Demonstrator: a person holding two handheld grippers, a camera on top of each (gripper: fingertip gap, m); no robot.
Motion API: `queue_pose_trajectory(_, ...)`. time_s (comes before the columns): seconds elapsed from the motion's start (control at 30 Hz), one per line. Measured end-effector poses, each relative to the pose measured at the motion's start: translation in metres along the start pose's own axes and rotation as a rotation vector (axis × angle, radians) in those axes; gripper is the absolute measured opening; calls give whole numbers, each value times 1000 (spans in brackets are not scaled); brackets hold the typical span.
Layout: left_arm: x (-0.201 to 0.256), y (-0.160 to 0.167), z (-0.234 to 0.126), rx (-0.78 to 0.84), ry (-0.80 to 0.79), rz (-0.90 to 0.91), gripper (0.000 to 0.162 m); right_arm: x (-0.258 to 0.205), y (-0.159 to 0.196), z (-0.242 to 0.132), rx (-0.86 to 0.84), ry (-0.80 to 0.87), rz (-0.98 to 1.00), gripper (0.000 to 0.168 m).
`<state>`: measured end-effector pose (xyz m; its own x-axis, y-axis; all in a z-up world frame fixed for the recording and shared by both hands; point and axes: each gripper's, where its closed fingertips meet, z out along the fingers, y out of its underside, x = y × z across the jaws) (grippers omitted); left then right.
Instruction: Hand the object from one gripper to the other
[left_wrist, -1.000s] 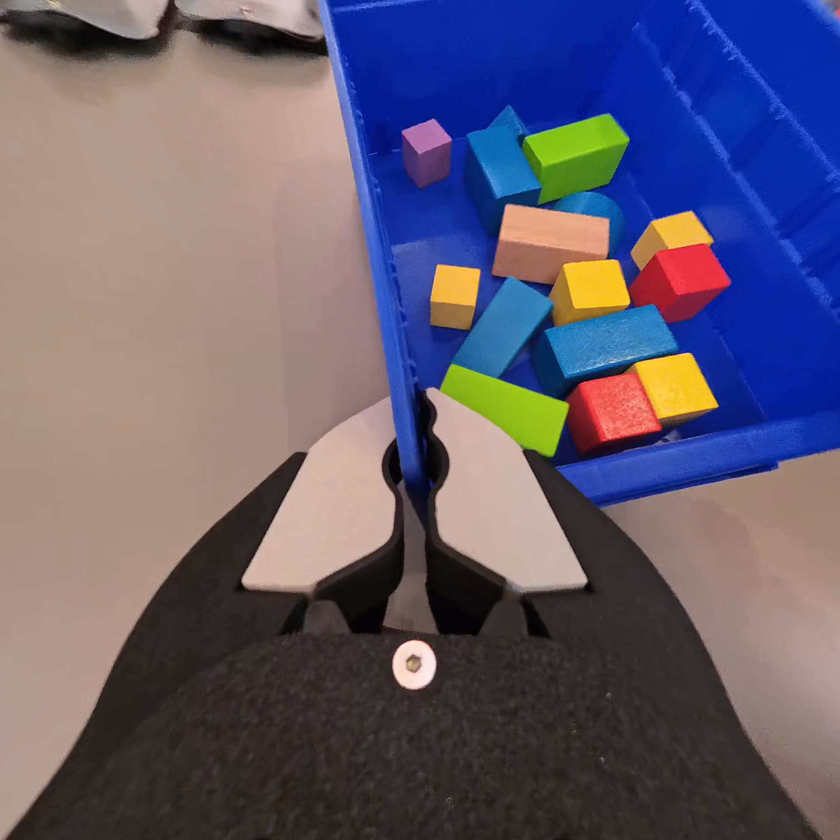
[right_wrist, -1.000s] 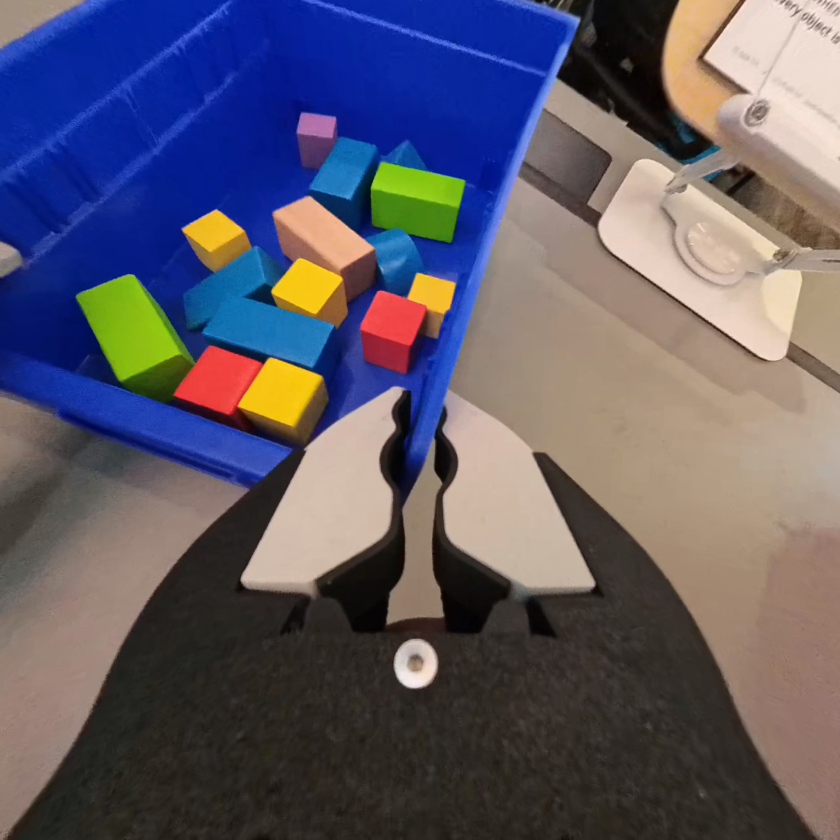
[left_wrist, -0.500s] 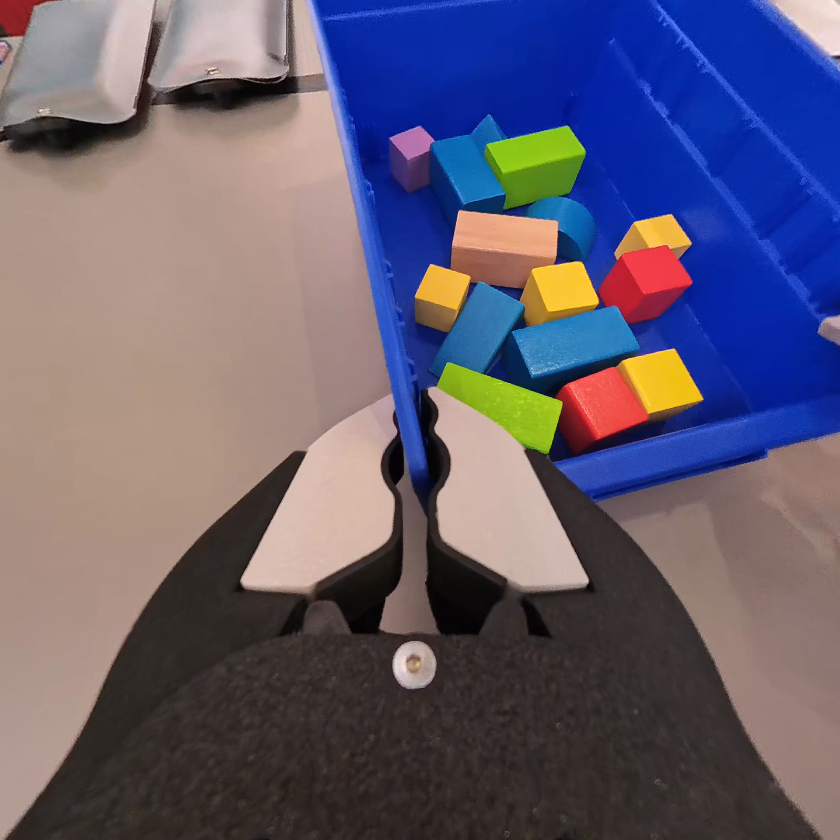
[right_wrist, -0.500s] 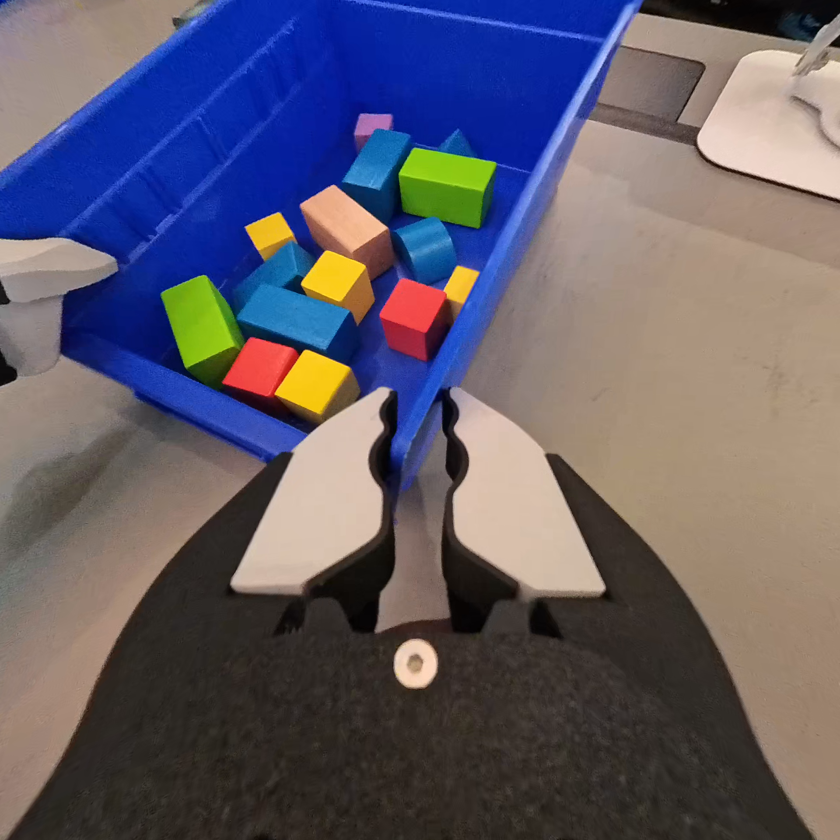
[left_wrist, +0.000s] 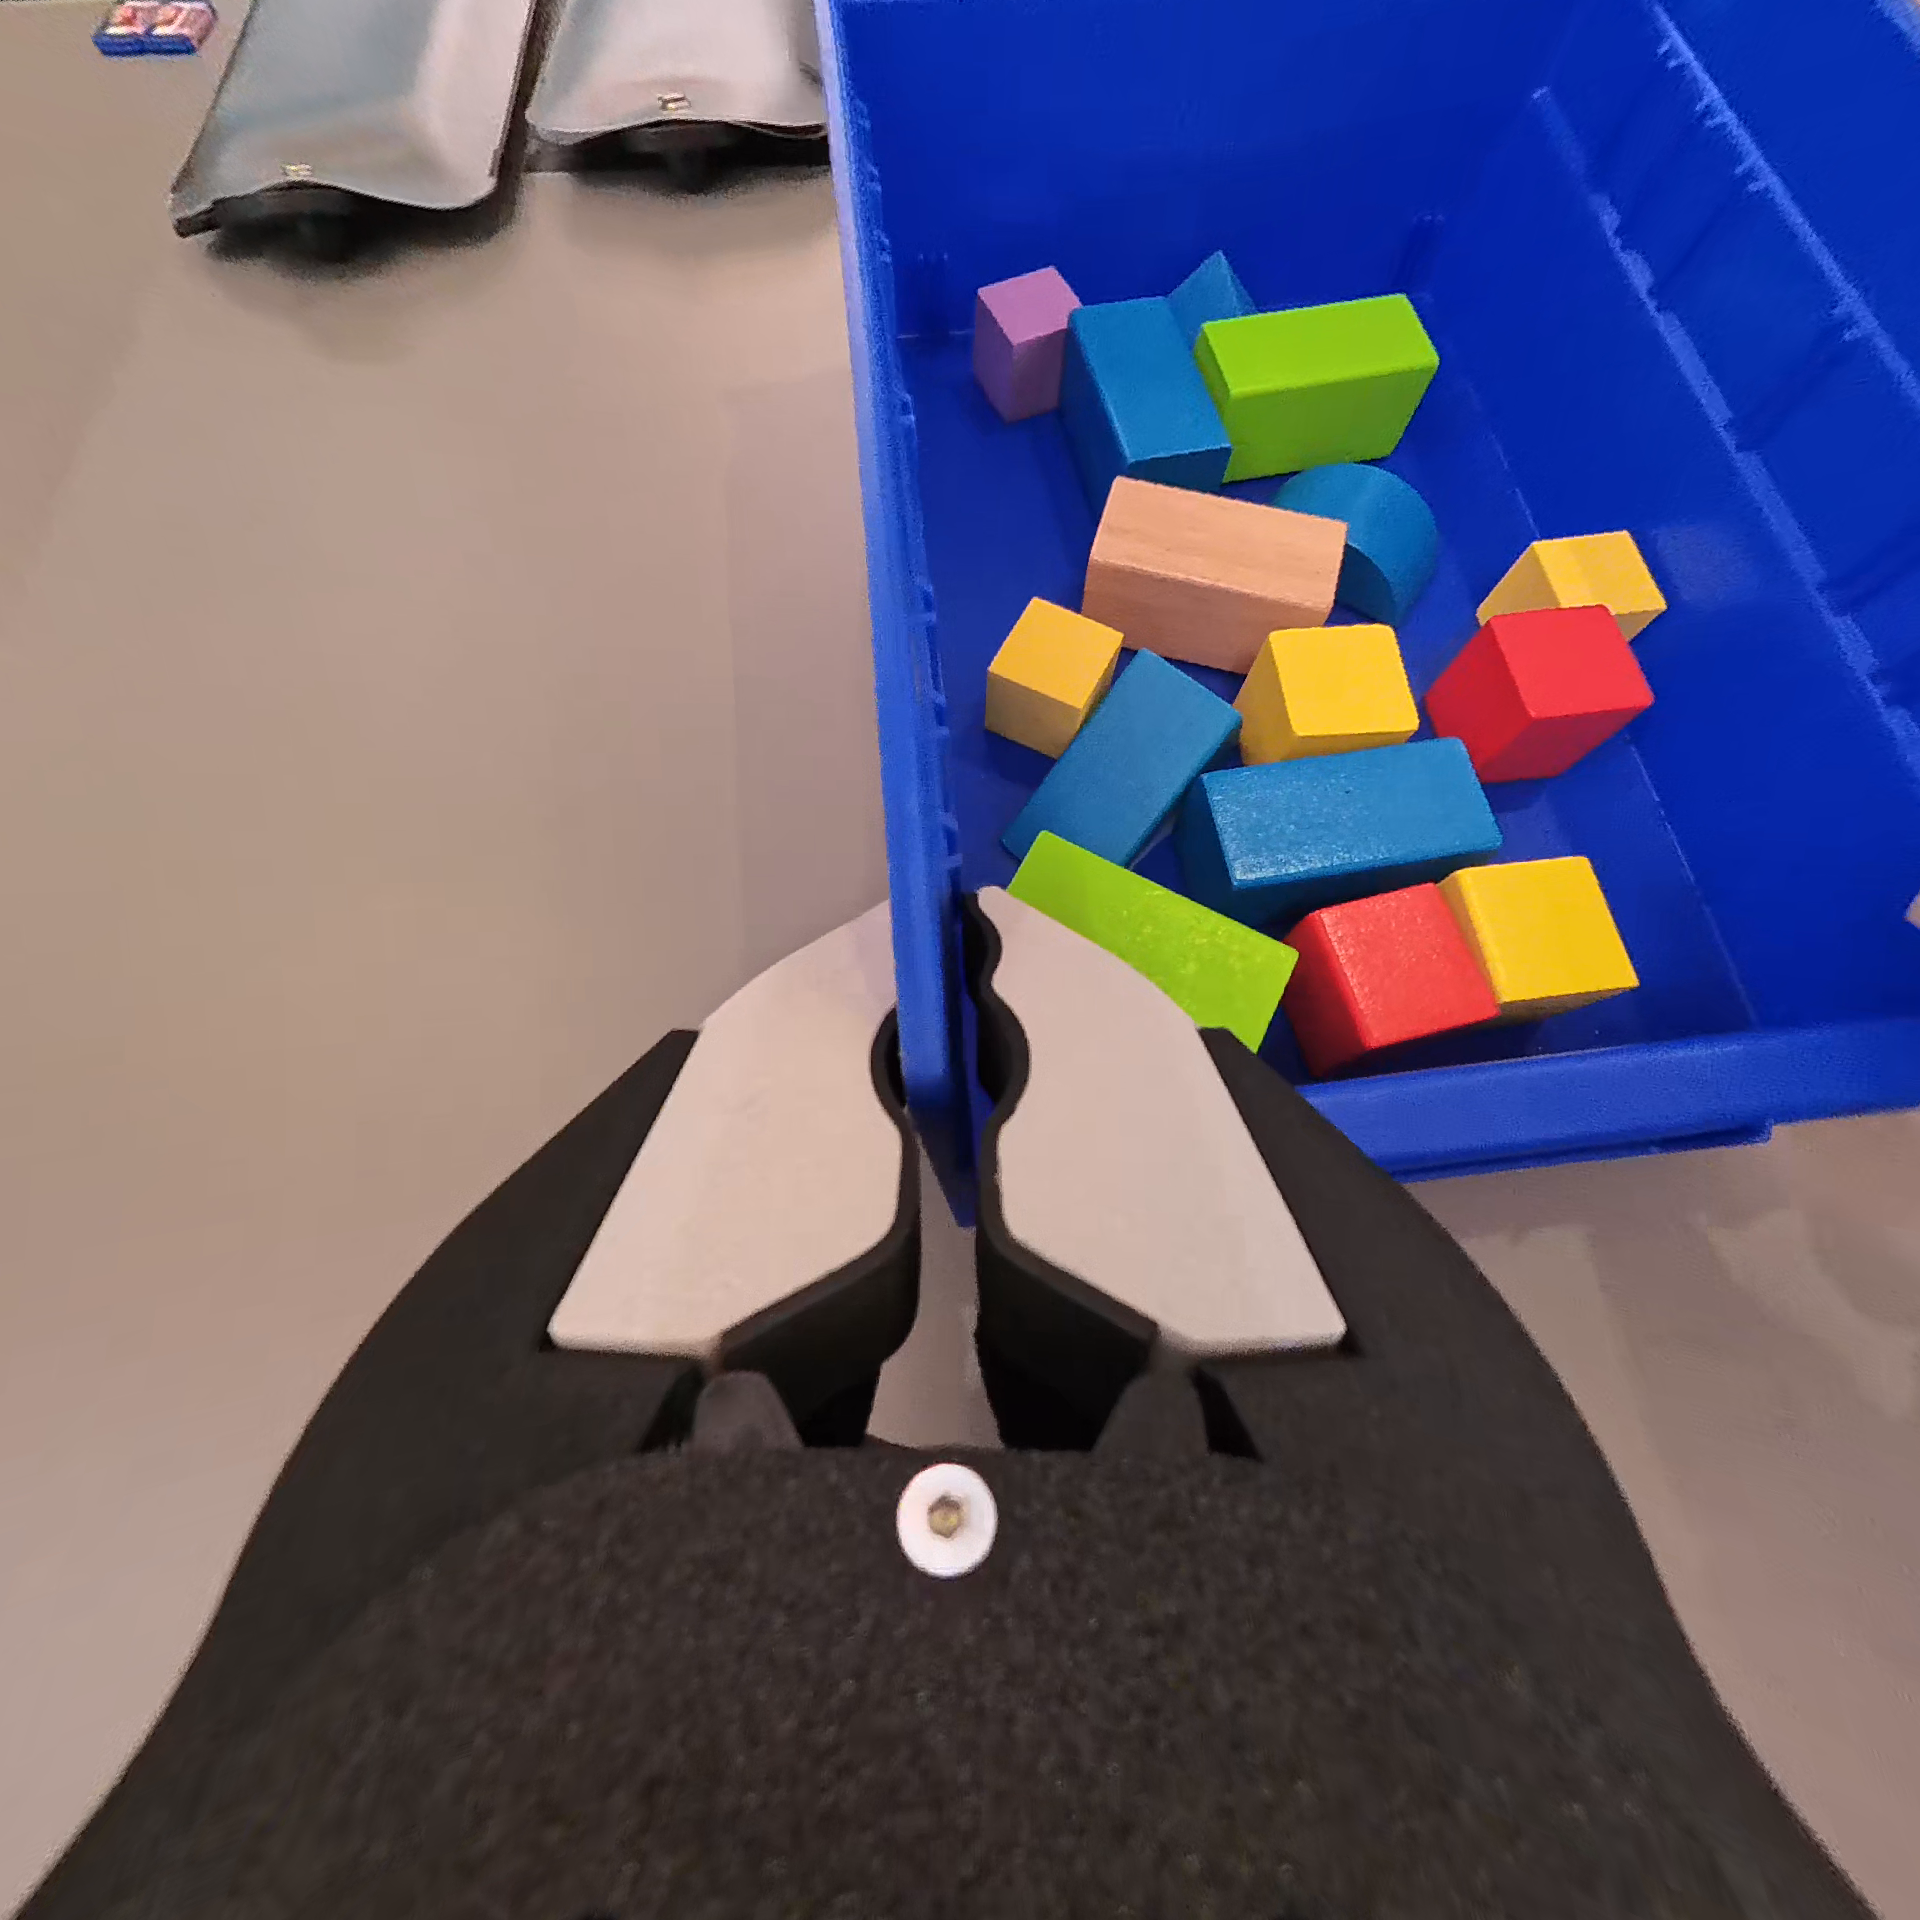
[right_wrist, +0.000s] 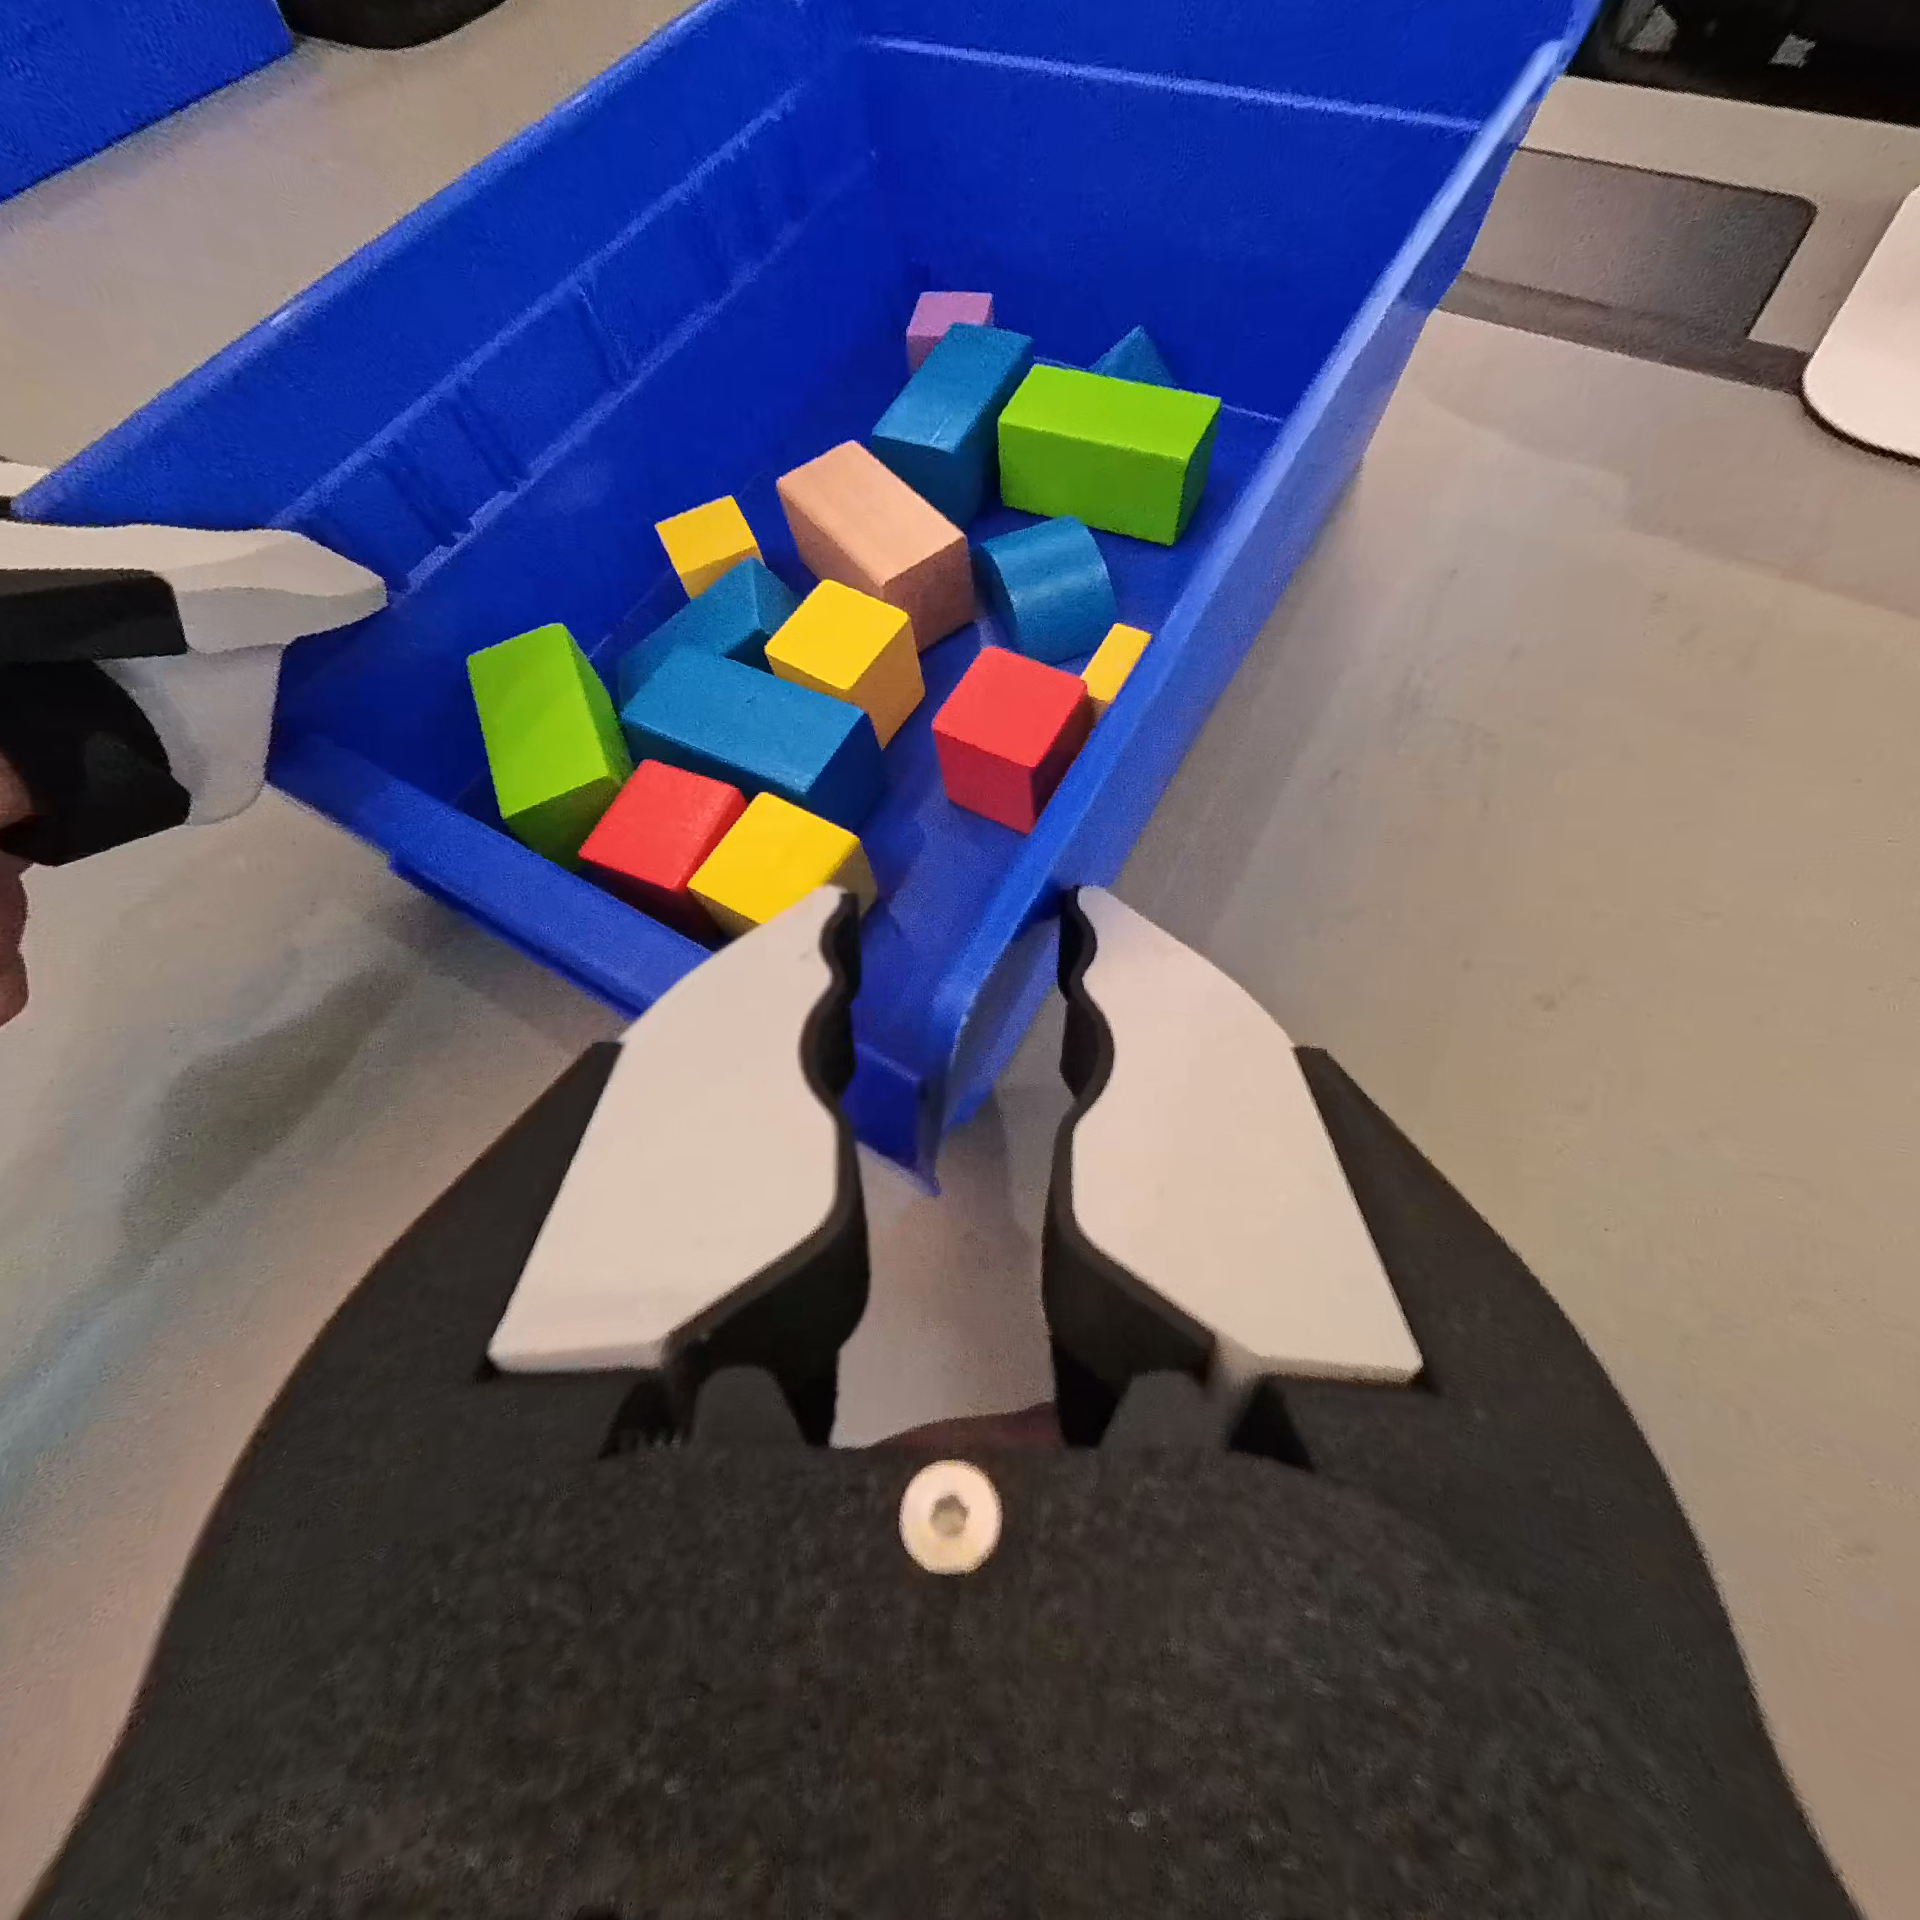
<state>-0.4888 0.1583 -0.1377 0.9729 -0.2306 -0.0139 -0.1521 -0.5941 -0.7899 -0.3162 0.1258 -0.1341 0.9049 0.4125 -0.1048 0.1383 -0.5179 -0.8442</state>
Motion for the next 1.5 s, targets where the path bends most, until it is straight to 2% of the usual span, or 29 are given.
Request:
queue_pose_trajectory(0.1,-1,1,-2,-6,17,-11,5,-3,1,-4,-9,-55,1,39)
queue_pose_trajectory(0.13,-6,-1,-9,-10,-6,-38,16,-3,1,-11,-20,-82,5,34)
queue_pose_trajectory(0.17,-12,-8,-25,15,-41,-75,43,-1,-3,-24,-22,-110,4,35)
queue_pose_trajectory(0.2,-15,-19,-48,79,-60,-101,51,6,-11,-45,1,-111,4,36)
queue_pose_trajectory(0.23,-17,-29,-74,147,-76,-124,46,17,-22,-72,49,-100,-3,36)
queue_pose_trajectory(0.3,-9,-49,-120,247,-21,-165,47,48,-47,-140,180,-86,-37,38)
queue_pose_trajectory(0.4,33,-77,-168,304,212,-177,63,129,-77,-253,348,33,-68,39)
queue_pose_trajectory(0.5,68,-86,-182,330,304,-127,63,222,-74,-346,445,226,-24,39)
queue_pose_trajectory(0.57,84,-72,-166,318,286,-85,63,276,-44,-378,449,353,29,40)
queue_pose_trajectory(0.63,97,-45,-139,290,246,-65,63,323,2,-387,400,480,67,43)
queue_pose_trajectory(0.7,104,-15,-112,259,203,-61,62,359,54,-377,324,554,109,44)
queue_pose_trajectory(0.77,108,9,-91,253,171,-53,60,377,99,-357,249,542,194,45)
queue_pose_trajectory(0.87,103,35,-74,234,114,-16,59,385,134,-342,278,562,260,45)
queue_pose_trajectory(0.97,97,40,-71,214,101,-6,59,376,138,-340,335,532,300,46)
queue_pose_trajectory(1.17,105,37,-78,247,103,48,58,375,128,-343,305,606,158,46)
queue_pose_trajectory(1.37,114,38,-85,236,169,25,55,378,133,-347,308,604,173,45)
queue_pose_trajectory(1.5,111,38,-81,226,159,49,56,376,133,-352,323,594,179,45)
